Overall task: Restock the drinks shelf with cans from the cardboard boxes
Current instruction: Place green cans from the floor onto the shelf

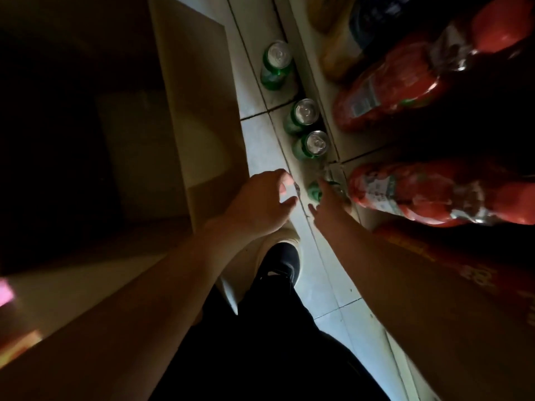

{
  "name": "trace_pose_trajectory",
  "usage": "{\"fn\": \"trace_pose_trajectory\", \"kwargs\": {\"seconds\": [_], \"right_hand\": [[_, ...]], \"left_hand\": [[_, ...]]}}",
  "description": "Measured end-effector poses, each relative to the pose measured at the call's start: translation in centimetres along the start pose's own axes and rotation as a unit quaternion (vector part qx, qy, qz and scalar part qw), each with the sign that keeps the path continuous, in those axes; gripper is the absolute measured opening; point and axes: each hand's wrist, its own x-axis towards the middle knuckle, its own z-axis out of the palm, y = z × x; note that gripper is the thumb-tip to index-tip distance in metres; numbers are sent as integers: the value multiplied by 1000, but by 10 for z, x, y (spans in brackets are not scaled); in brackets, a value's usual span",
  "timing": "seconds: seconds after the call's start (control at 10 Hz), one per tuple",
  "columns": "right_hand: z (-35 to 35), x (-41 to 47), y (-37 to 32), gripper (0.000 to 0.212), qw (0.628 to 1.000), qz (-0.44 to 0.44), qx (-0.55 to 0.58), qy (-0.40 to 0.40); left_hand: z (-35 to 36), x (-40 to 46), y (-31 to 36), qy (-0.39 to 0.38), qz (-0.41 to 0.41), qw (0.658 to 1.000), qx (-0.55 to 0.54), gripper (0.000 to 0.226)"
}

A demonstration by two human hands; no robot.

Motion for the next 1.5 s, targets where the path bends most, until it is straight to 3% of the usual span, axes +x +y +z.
{"fn": "trace_pose_trajectory", "kwargs": {"seconds": [0.1, 0.2, 0.4, 0.5, 0.6, 0.7, 0.8, 0.9, 1.1, 1.2, 1.4, 1.5], "right_hand": [[6, -1, 7, 53, 995, -73, 34, 65], [-2, -26, 32, 40, 984, -150, -51, 79], [-50, -201, 22, 33, 939, -283, -183, 66], [-81, -318, -2, 24, 932, -321, -166, 23], [-119, -449, -34, 24, 913, -362, -187, 22], [-163, -563, -52, 43, 883, -414, -218, 21], [-216, -654, -55, 45, 870, -442, -219, 26], [-271, -725, -48, 59, 854, -476, -207, 31], [-402, -807, -21, 56, 798, -575, -178, 25], [-470, -822, -4, 60, 777, -611, -149, 15], [-558, -829, 30, 72, 752, -640, -93, 125], [-586, -827, 43, 62, 722, -653, -72, 217]], "left_hand": [[-3, -5, -3, 9, 34, 999, 10, 29], [-9, -21, 3, 22, 43, 999, 0, 33], [-88, -87, 63, -21, 76, 993, 82, 84], [-131, -128, 132, -95, 123, 982, 106, 106], [-176, -179, 220, -95, 182, 972, 113, 97], [-218, -235, 301, -52, 229, 971, 44, 58], [-251, -294, 379, -80, 252, 964, 23, 45], [-267, -346, 442, -145, 269, 952, 1, 55], [-231, -437, 544, -211, 313, 926, -27, 72], [-186, -474, 582, -187, 330, 923, -64, 69], [-98, -535, 637, -94, 374, 918, -92, 54], [-64, -559, 664, -70, 402, 904, -127, 48]]}}
